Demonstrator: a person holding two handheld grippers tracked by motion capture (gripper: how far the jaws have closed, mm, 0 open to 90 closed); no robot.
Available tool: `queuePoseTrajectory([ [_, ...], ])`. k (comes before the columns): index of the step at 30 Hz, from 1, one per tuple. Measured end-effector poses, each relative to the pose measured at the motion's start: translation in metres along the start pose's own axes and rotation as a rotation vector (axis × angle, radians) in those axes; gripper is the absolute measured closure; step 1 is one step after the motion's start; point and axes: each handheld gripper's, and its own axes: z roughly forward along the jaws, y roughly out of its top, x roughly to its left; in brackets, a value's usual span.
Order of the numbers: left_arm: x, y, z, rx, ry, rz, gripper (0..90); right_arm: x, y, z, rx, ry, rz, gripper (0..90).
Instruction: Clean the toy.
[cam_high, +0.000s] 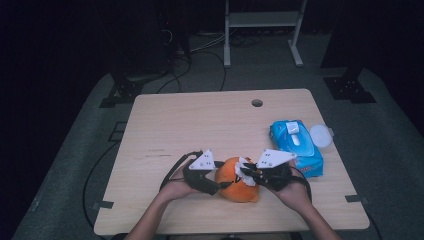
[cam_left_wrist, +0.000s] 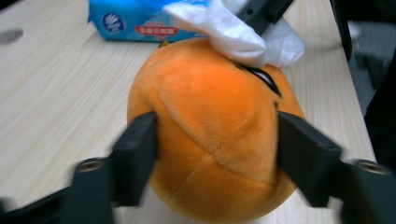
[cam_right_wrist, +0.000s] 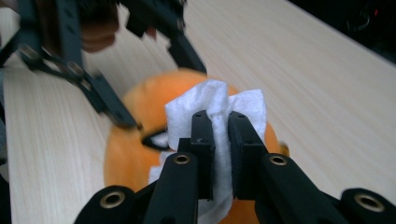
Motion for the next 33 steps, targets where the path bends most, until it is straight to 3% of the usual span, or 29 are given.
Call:
queuePoseTrajectory([
  [2,0.003,0.001,0.003,-0.012,-0.022,-0.058,17.7,-0.002,-0.005,0.0,0.003,0.013,0.014,81.1],
  [4,0.001,0.001,0.005,-0.021,-0.012,-0.057,22.0,0.001,-0.002,-0.001,-0.004,0.019,0.009,81.0],
  [6,-0.004,0.002,0.005,-0.027,0.001,-0.022,29.5,0.007,0.003,-0.002,-0.026,0.054,0.008,81.0],
  [7,-0.008,0.003,0.005,-0.022,0.012,0.032,31.7,0.01,0.006,-0.001,-0.037,0.069,0.002,81.0],
  [10,-0.015,0.006,0.005,0.002,0.025,0.118,35.2,0.016,0.014,0.0,-0.044,0.061,-0.033,80.9],
  [13,-0.015,0.004,0.004,0.0,0.018,0.123,35.3,0.008,0.011,-0.003,-0.049,0.04,-0.015,80.9],
  [14,-0.013,0.004,0.004,-0.005,0.012,0.101,33.6,0.004,0.008,-0.004,-0.041,0.024,-0.004,80.9],
  [16,-0.007,0.004,0.004,-0.016,-0.002,0.011,23.4,-0.003,0.0,-0.004,-0.015,0.004,0.008,81.0],
  [17,-0.004,0.004,0.004,-0.038,-0.023,-0.064,17.4,-0.004,-0.004,-0.004,-0.005,0.004,0.017,81.1],
  [18,0.001,0.005,0.005,-0.064,-0.064,-0.167,12.8,-0.004,-0.006,-0.004,-0.003,0.01,0.024,81.1],
  [19,0.002,0.006,0.005,-0.071,-0.069,-0.206,12.9,-0.003,-0.007,-0.005,-0.006,0.025,0.026,81.1],
  [20,0.0,0.007,0.006,-0.062,-0.046,-0.19,15.5,-0.001,-0.006,-0.006,-0.006,0.035,0.026,81.1],
  [21,-0.004,0.007,0.008,-0.049,-0.023,-0.143,21.2,0.002,-0.004,-0.007,-0.01,0.042,0.017,81.1],
  [27,-0.018,0.01,0.008,-0.03,0.016,0.043,35.5,0.007,0.008,-0.005,-0.045,0.043,-0.006,80.9],
  [33,-0.022,0.008,0.006,-0.019,0.017,0.125,38.2,-0.006,-0.001,-0.009,-0.017,-0.007,0.007,80.9],
])
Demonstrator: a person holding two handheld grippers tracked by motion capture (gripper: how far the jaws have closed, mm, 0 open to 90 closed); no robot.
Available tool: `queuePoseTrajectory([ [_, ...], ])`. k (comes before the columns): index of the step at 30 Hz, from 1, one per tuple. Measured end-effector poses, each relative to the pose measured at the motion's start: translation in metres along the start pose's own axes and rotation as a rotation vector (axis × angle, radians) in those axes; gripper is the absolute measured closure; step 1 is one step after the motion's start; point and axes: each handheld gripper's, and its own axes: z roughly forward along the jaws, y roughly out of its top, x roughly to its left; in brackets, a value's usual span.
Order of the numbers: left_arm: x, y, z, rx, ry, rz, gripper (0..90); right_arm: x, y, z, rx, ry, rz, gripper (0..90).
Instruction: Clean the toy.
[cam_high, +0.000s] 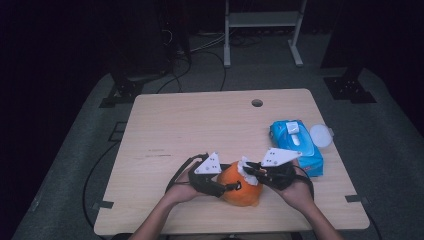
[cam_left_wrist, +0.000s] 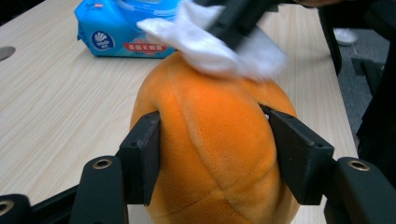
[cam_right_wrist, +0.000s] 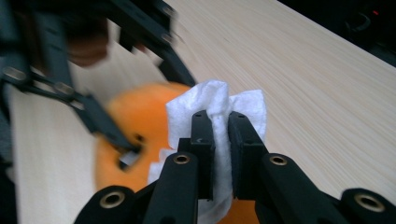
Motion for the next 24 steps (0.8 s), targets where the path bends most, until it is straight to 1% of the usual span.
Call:
queuePoseTrajectory([
  [1,-0.001,0.001,0.0,-0.001,0.001,0.01,38.1,-0.003,-0.003,-0.001,0.007,-0.013,0.007,81.0],
  [2,-0.002,0.002,0.001,0.0,0.001,0.024,37.9,-0.004,-0.005,-0.003,0.01,-0.015,0.015,81.0],
  [4,-0.006,0.004,0.003,0.005,0.002,0.059,37.2,0.0,-0.003,-0.004,0.0,-0.009,0.015,81.0],
  [6,-0.01,0.007,0.004,0.011,-0.001,0.097,36.8,0.007,0.004,-0.004,-0.035,0.032,0.013,81.0],
  [7,-0.012,0.008,0.004,0.018,0.002,0.114,36.6,0.012,0.008,-0.002,-0.044,0.049,0.0,81.0],
  [9,-0.015,0.009,0.003,0.032,0.01,0.129,36.4,0.019,0.014,0.002,-0.045,0.062,-0.022,80.9],
  [10,-0.014,0.008,0.002,0.033,0.008,0.126,36.4,0.019,0.015,0.004,-0.04,0.061,-0.033,80.9],
  [11,-0.013,0.007,0.002,0.027,0.004,0.119,36.4,0.018,0.014,0.005,-0.038,0.062,-0.03,80.9],
  [13,-0.011,0.005,0.002,0.017,-0.001,0.103,36.5,0.011,0.009,0.004,-0.036,0.062,-0.009,80.9],
  [15,-0.01,0.004,0.002,0.014,-0.003,0.094,36.7,0.004,0.002,0.001,-0.028,0.038,0.009,80.9],
  [16,-0.01,0.004,0.002,0.01,-0.006,0.084,36.7,0.0,-0.001,-0.001,-0.019,0.021,0.01,80.9],
  [17,-0.009,0.004,0.002,0.011,-0.008,0.083,36.7,-0.002,-0.004,-0.002,-0.011,0.009,0.014,80.9],
  [18,-0.009,0.004,0.002,0.011,-0.009,0.083,36.7,-0.005,-0.006,-0.003,-0.009,0.002,0.019,80.9],
  [19,-0.009,0.005,0.002,0.011,-0.011,0.083,36.7,-0.006,-0.006,-0.004,-0.009,0.006,0.028,81.0],
  [20,-0.009,0.005,0.003,0.014,-0.01,0.085,36.6,-0.005,-0.005,-0.004,-0.012,0.007,0.03,81.1],
  [21,-0.009,0.005,0.004,0.015,-0.012,0.085,36.4,-0.003,-0.003,-0.004,-0.016,0.006,0.03,81.2],
  [22,-0.009,0.005,0.004,0.011,-0.013,0.082,36.2,0.001,0.0,-0.003,-0.026,0.015,0.024,81.2],
  [24,-0.008,0.004,0.004,0.007,-0.011,0.072,36.0,0.01,0.007,-0.001,-0.046,0.059,0.007,81.1],
])
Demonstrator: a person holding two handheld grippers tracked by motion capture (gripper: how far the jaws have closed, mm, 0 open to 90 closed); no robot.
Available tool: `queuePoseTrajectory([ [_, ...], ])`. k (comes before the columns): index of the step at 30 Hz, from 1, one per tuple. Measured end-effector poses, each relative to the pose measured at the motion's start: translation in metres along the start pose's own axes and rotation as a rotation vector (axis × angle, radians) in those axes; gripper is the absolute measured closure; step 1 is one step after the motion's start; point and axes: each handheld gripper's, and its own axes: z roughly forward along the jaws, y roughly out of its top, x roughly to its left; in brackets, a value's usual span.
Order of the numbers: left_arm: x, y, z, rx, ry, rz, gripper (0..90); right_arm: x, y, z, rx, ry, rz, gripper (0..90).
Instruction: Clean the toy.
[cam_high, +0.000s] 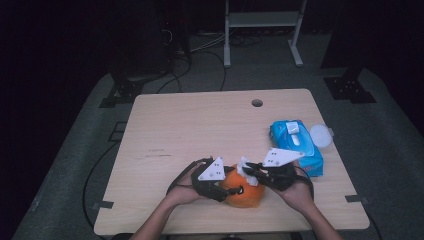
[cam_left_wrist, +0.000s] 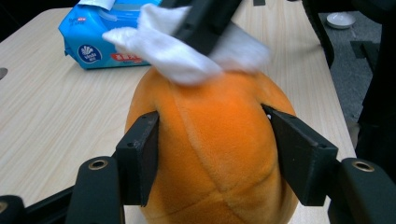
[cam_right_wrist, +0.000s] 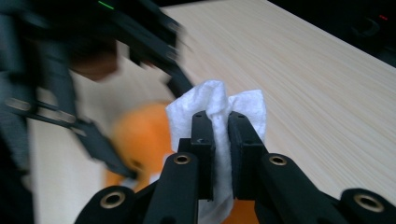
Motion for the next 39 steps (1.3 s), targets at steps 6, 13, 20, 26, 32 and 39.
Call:
queuePoseTrajectory([
  [6,0.012,-0.012,-0.002,-0.009,0.001,-0.076,36.2,0.0,-0.002,0.004,0.035,-0.019,-0.028,81.1],
  [13,0.025,-0.02,-0.005,-0.021,-0.003,-0.174,32.0,-0.023,-0.023,0.001,0.062,-0.04,0.07,81.0],
  [20,0.024,-0.017,-0.012,-0.018,0.015,-0.103,34.1,-0.032,-0.029,0.003,0.064,-0.077,0.09,81.0],
  [26,0.02,-0.015,-0.005,-0.013,0.048,-0.112,41.0,-0.012,-0.012,0.002,0.009,0.007,0.074,80.8],
  [32,0.022,-0.017,-0.006,0.002,0.047,-0.122,36.5,0.006,-0.004,0.017,0.053,-0.018,-0.028,80.6],
  [39,0.019,-0.014,-0.001,0.031,0.022,-0.107,36.4,-0.005,-0.01,0.013,0.042,-0.067,0.014,80.6],
])
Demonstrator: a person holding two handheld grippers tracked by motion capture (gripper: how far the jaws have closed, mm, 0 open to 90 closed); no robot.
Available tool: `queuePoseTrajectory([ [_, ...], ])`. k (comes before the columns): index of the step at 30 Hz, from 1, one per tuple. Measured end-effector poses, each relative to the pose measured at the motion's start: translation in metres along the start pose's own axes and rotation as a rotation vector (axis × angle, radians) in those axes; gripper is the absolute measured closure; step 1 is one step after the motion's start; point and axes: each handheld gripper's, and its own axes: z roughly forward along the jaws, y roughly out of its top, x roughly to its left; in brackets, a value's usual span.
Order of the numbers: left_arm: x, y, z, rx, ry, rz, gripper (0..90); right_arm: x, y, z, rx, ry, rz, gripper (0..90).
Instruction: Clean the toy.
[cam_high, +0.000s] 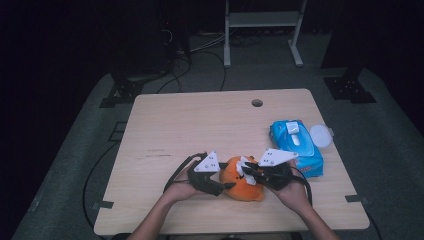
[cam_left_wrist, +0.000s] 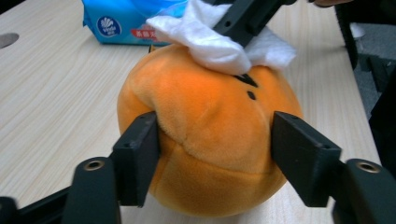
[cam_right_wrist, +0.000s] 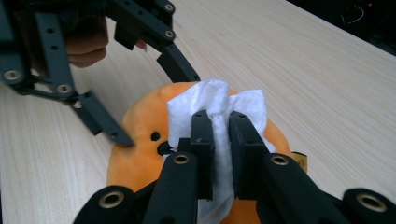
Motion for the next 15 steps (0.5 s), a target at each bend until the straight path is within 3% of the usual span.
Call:
queuePoseTrajectory([
  [5,0.006,-0.007,-0.003,0.024,0.005,-0.028,37.9,0.003,0.002,-0.004,0.025,0.037,-0.041,80.8],
  [8,0.009,-0.01,-0.005,0.03,-0.002,-0.037,37.2,-0.004,-0.003,-0.01,0.051,0.006,-0.043,80.8],
  [10,0.011,-0.008,-0.007,0.018,-0.022,-0.047,32.4,-0.008,-0.007,-0.011,0.052,0.009,-0.02,80.8],
  [12,0.012,-0.004,-0.011,-0.028,-0.025,-0.072,19.3,-0.004,-0.007,-0.009,0.053,0.014,-0.03,80.8],
  [14,0.014,-0.001,-0.015,-0.118,-0.038,-0.104,19.6,0.002,-0.004,-0.007,0.043,0.05,-0.039,80.8],
  [15,0.014,0.0,-0.016,-0.135,-0.032,-0.105,25.9,0.006,-0.002,-0.005,0.041,0.065,-0.052,80.9],
])
